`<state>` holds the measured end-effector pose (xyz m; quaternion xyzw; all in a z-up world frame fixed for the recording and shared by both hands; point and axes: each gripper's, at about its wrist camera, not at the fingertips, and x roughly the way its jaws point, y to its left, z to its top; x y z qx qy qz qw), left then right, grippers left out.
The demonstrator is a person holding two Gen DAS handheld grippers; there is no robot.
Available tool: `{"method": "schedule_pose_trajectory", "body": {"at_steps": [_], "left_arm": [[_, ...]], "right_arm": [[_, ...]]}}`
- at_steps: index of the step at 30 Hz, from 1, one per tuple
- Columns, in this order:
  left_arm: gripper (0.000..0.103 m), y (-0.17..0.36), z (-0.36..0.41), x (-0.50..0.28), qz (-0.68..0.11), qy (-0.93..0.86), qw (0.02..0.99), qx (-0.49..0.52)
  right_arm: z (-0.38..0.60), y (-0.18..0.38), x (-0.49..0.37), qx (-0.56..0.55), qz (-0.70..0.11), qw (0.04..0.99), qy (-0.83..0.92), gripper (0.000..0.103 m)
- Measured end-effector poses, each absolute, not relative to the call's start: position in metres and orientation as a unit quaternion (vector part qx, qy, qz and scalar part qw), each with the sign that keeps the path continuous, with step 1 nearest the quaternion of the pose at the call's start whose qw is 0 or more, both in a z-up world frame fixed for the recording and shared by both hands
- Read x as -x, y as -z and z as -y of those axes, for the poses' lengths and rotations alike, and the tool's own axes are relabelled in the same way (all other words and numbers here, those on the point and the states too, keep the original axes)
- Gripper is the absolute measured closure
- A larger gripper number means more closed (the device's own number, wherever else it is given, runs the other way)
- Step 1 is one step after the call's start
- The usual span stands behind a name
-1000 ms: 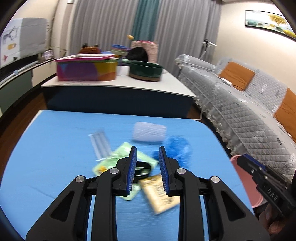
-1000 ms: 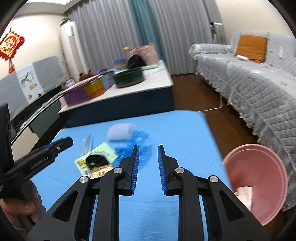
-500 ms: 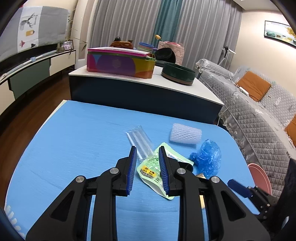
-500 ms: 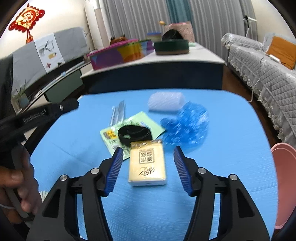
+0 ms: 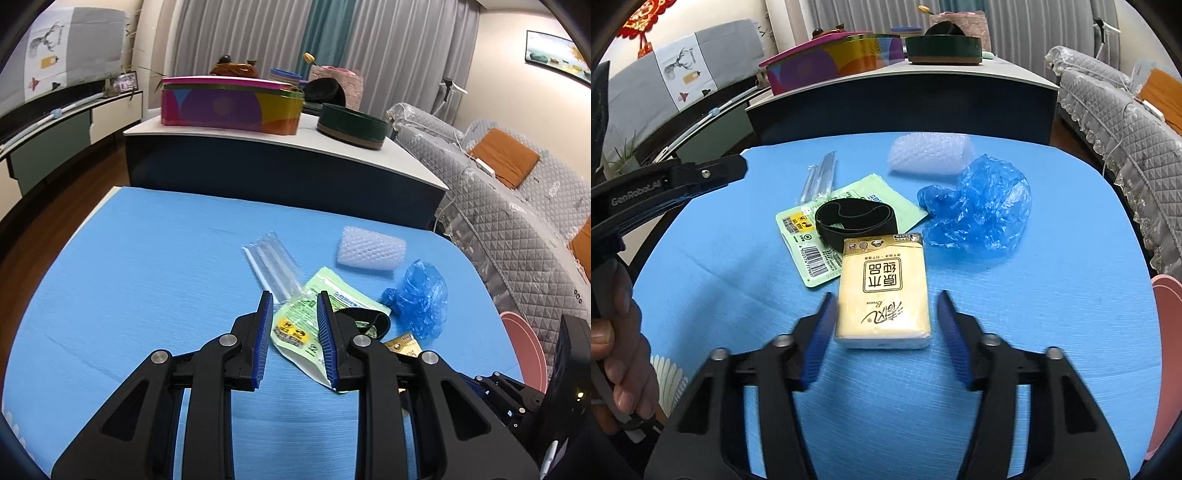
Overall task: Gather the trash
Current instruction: 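Grasp the black rubber band with left tool while right tool grasps cream tissue pack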
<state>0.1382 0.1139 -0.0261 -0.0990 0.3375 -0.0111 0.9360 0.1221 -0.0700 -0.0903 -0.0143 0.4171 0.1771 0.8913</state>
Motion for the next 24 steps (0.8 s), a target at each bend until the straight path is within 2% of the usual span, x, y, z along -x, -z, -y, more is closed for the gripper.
{"method": "schedule_pose_trajectory", "body": {"at_steps": [3, 5, 7, 10, 12, 13, 21, 24], "left_arm": [[0.078, 0.030, -0.107, -0.141, -0.343, 0.015, 0.935, 0.095], [0.078, 0.033, -0.103, -0.143, -0.347, 0.017, 0.933, 0.094], [0.078, 0.035, -0.098, -0.145, -0.350, 0.016, 0.933, 0.088], [0.078, 0.032, -0.098, -0.147, -0.349, 0.011, 0.932, 0.097], [0.078, 0.030, -0.097, -0.147, -0.346, 0.010, 0.933, 0.099], [0.078, 0.028, -0.095, -0.147, -0.343, 0.010, 0.934, 0.096], [0.078, 0.033, -0.104, -0.145, -0.345, 0.007, 0.935, 0.084], [0.078, 0.038, -0.112, -0.147, -0.351, 0.005, 0.931, 0.099]], "right_arm": [[0.076, 0.086, -0.121, 0.012, -0.410, 0.896, -0.171, 0.081], [0.082, 0.083, -0.119, 0.005, -0.411, 0.895, -0.174, 0.088], [0.086, 0.082, -0.117, 0.007, -0.411, 0.894, -0.176, 0.089], [0.089, 0.083, -0.116, 0.000, -0.414, 0.892, -0.184, 0.081], [0.090, 0.082, -0.115, -0.009, -0.409, 0.894, -0.185, 0.043], [0.089, 0.081, -0.115, -0.015, -0.402, 0.896, -0.190, 0.040], [0.067, 0.092, -0.126, 0.011, -0.419, 0.888, -0.189, 0.035], [0.064, 0.097, -0.128, 0.022, -0.430, 0.884, -0.181, 0.036]]}}
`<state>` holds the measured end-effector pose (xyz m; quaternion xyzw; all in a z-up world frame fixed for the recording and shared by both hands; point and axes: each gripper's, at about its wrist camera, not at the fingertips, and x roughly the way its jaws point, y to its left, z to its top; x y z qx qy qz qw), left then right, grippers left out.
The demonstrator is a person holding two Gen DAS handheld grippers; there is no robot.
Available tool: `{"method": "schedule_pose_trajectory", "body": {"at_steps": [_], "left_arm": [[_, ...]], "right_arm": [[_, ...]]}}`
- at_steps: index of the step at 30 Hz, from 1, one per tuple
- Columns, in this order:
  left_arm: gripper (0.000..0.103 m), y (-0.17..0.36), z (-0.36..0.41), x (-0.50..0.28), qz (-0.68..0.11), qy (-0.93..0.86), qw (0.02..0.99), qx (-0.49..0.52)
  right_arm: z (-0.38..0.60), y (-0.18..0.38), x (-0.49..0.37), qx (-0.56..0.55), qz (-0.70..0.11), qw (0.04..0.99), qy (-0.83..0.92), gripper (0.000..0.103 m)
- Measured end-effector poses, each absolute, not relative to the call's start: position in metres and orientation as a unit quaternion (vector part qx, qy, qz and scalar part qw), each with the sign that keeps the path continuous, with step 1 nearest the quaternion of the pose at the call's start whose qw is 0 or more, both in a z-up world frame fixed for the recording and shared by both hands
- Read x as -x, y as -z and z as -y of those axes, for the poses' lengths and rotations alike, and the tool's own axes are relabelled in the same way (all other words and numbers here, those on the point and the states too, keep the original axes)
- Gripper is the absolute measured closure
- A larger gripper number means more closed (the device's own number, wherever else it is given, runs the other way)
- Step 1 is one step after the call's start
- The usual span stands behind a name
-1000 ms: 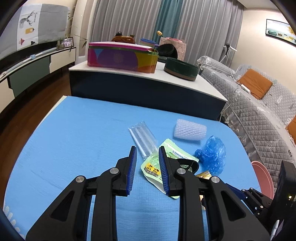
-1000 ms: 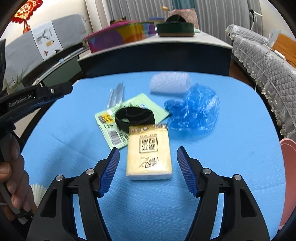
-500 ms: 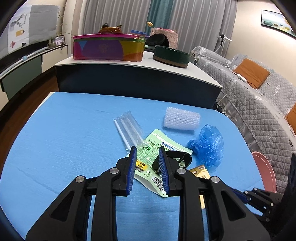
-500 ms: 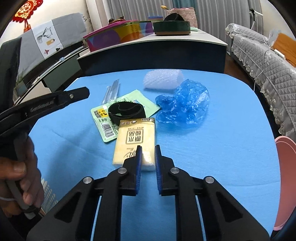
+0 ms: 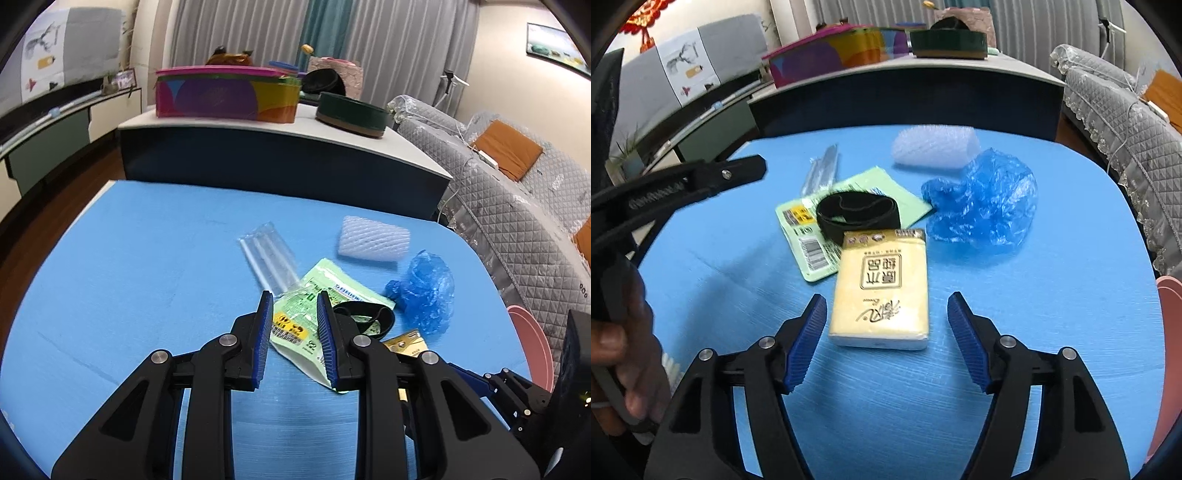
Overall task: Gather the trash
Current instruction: 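Grasp the black rubber band with left tool while right tool grasps cream tissue pack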
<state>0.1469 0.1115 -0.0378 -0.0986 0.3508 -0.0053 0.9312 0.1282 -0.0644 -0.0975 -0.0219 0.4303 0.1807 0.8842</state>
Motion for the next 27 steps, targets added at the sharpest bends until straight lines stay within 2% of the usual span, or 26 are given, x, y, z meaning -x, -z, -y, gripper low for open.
{"method": "schedule_pose_trajectory", "body": {"at_steps": [1, 2, 5, 7, 11, 13, 16, 27], "left_arm": [[0.078, 0.040, -0.112, -0.148, -0.353, 0.006, 0.930, 0.102], [0.078, 0.042, -0.111, -0.150, -0.357, 0.009, 0.928, 0.104], [0.075, 0.047, -0.103, -0.154, -0.363, 0.018, 0.926, 0.098], [0.063, 0.050, -0.094, -0.157, -0.366, 0.026, 0.926, 0.093], [0.049, 0.054, -0.077, -0.161, -0.370, 0.035, 0.925, 0.080], [0.037, 0.057, -0.069, -0.165, -0.375, 0.036, 0.923, 0.076], [0.026, 0.065, -0.058, -0.171, -0.388, 0.033, 0.919, 0.069], [0.027, 0.085, -0.042, -0.188, -0.420, -0.007, 0.907, 0.036]], "right_arm": [[0.065, 0.098, -0.128, 0.021, -0.432, 0.883, -0.181, 0.040], [0.065, 0.098, -0.127, 0.021, -0.433, 0.882, -0.184, 0.050], [0.067, 0.097, -0.122, 0.028, -0.426, 0.886, -0.181, 0.051], [0.072, 0.096, -0.120, 0.028, -0.423, 0.888, -0.179, 0.051], [0.088, 0.089, -0.115, 0.017, -0.414, 0.895, -0.166, 0.051], [0.099, 0.084, -0.114, 0.007, -0.411, 0.897, -0.162, 0.051], [0.115, 0.082, -0.111, 0.000, -0.408, 0.900, -0.153, 0.051], [0.163, 0.082, -0.111, -0.037, -0.414, 0.902, -0.117, 0.051]]}}
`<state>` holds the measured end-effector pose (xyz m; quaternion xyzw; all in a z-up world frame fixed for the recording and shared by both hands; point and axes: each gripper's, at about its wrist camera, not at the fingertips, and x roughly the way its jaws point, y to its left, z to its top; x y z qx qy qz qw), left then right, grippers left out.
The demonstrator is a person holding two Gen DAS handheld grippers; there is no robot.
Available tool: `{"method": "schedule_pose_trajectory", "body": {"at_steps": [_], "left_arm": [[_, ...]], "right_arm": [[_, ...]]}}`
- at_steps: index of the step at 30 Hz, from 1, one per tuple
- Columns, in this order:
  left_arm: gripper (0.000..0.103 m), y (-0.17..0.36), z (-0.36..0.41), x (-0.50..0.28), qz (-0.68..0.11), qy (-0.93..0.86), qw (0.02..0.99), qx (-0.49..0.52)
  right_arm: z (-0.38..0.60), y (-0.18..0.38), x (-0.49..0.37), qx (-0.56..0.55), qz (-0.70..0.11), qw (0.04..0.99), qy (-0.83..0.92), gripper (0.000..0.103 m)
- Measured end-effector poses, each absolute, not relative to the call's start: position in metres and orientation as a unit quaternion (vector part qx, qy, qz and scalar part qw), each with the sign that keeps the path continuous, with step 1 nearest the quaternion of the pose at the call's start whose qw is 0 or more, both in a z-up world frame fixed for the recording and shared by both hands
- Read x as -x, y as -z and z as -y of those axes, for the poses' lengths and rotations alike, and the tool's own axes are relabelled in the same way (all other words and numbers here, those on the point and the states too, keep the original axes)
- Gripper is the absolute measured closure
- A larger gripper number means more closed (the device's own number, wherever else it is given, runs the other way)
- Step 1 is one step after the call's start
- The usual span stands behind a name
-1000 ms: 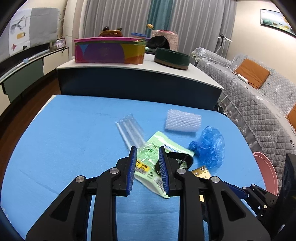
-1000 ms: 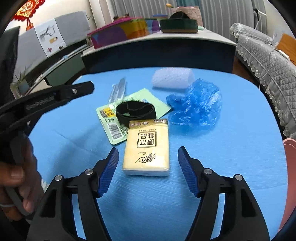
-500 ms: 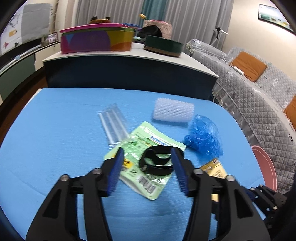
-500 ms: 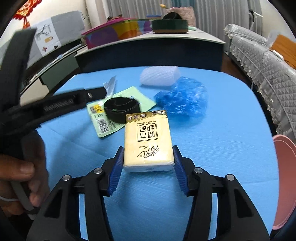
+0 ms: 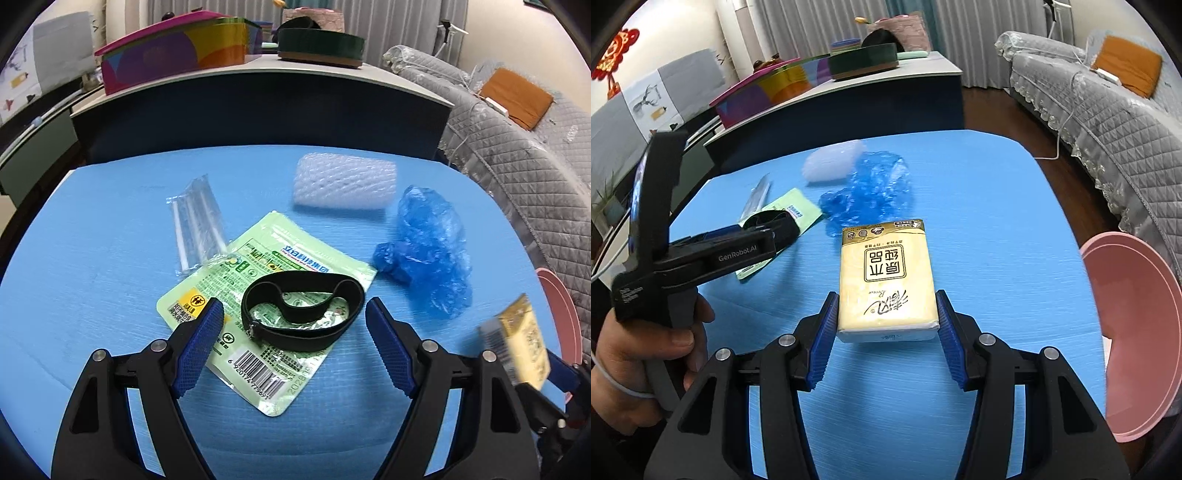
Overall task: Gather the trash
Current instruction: 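Grasp the black rubber band with left tool while right tool grasps cream tissue pack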
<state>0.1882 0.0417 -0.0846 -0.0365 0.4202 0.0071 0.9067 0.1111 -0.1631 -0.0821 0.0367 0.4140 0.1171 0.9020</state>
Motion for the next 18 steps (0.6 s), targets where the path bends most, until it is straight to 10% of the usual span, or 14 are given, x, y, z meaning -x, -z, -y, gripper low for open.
{"method": "schedule_pose_trajectory", "body": {"at_steps": [9, 18], "left_arm": [[0.078, 0.078, -0.037, -0.183, -0.413, 0.002, 0.911, 0.021], [0.082, 0.060, -0.036, -0.168, -0.385, 0.007, 0.922, 0.024]], "right_arm": [[0.172, 0.072, -0.106, -0.039, -0.399, 0.909, -0.112, 0.051], [0.177, 0.059, -0.097, -0.035, -0.379, 0.920, -0.097, 0.051]]}}
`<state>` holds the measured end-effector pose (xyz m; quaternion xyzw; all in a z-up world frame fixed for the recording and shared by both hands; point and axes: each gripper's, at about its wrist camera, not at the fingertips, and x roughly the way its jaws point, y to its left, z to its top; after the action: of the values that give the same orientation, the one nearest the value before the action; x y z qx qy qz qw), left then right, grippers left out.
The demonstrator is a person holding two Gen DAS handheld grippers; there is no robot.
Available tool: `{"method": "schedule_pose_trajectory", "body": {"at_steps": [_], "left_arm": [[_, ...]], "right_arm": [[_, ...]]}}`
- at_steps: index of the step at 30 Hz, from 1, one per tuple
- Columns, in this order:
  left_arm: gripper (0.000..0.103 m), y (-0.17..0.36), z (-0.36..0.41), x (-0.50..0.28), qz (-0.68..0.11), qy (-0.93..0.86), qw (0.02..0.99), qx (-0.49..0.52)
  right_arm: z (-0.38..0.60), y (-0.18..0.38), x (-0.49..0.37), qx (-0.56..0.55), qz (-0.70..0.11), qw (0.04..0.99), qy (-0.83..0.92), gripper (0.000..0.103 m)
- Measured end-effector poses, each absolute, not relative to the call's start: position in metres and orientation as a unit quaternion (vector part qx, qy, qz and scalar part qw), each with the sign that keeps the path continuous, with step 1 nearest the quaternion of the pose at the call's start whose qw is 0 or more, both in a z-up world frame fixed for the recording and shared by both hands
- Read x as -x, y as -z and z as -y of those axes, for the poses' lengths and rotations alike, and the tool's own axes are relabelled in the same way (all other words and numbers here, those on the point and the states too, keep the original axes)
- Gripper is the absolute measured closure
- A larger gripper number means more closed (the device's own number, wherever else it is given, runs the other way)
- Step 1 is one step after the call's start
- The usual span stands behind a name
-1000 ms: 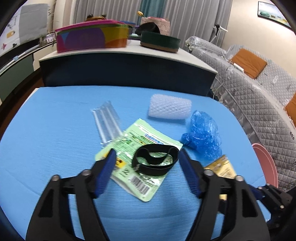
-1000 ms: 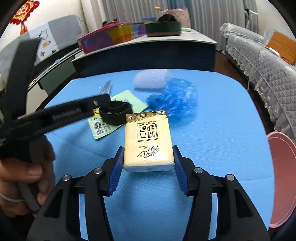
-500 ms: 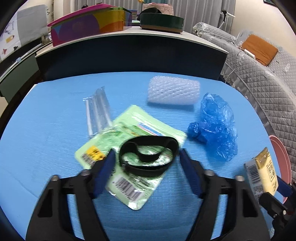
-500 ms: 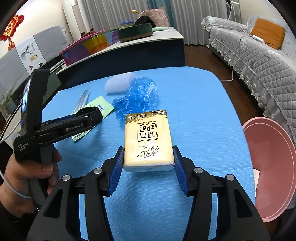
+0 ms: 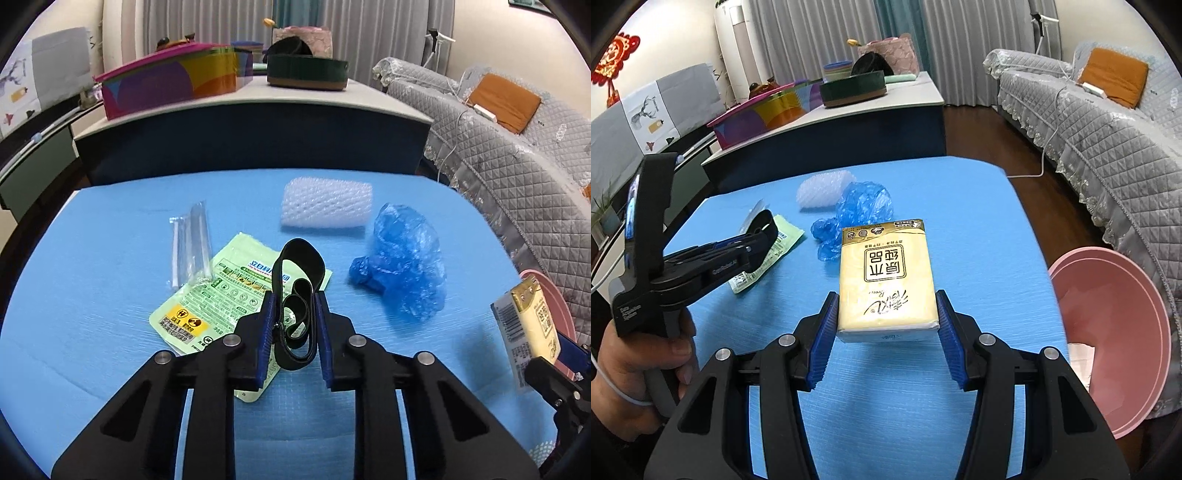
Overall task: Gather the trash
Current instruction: 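Grasp the black rubber band with left tool while right tool grasps cream tissue pack, then carry the rubber band with left tool while right tool carries tissue pack to basin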
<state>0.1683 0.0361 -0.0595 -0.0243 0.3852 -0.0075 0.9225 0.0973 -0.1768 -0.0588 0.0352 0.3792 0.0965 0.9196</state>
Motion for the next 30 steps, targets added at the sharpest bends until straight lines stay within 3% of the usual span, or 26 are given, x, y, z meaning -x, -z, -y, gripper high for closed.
{"method": "schedule_pose_trajectory", "body": {"at_steps": [30], "left_arm": [[0.082, 0.035, 0.011, -0.115, -0.340, 0.034, 0.939, 0.032]], "right_arm": [[0.247, 0.019, -0.059, -0.064, -0.310, 0.948, -0.032, 0.051]]}}
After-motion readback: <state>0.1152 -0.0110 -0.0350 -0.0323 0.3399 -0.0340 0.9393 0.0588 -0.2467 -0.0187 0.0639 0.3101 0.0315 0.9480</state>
